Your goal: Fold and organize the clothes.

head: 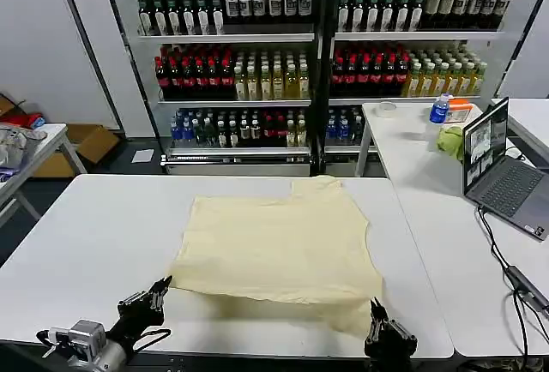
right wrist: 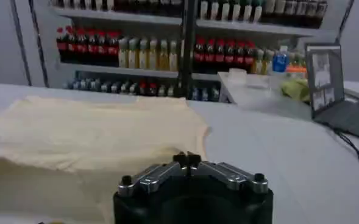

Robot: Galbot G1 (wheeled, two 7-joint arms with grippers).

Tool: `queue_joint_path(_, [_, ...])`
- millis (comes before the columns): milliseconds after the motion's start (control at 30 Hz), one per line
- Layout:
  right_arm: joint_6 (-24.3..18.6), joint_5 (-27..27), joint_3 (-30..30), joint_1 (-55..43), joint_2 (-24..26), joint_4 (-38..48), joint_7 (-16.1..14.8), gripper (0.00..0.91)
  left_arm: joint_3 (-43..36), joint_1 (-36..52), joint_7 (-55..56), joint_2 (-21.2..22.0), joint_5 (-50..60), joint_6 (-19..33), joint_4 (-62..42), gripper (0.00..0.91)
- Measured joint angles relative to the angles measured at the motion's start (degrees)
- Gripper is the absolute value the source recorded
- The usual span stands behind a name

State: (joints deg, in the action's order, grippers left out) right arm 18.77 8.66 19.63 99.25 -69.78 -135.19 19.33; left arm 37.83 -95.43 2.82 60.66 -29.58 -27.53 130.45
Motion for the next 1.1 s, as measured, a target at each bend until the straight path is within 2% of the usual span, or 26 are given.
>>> queue_joint_path(467, [0.9, 3.5, -1.5, -14.8, 1.8, 8.6, -0.6, 0.000, -4.1, 9.0, 0.1, -4.3, -2.5, 0.2, -7.6, 0.010])
queue_joint_path(1067, [2.6, 1.9, -6.1, -28.0, -0.5, 21.6, -1.5, 0.000, -12.1, 20.6, 0.4, -3.9, 0.6, 1.3, -20.0, 0.020])
queue_joint_path(1100, [2.7, 1.7, -6.2, -28.3, -0.7, 22.2, -1.5, 0.272, -12.6, 21.0, 0.5, -3.8, 0.9, 1.3, -20.5, 0.453])
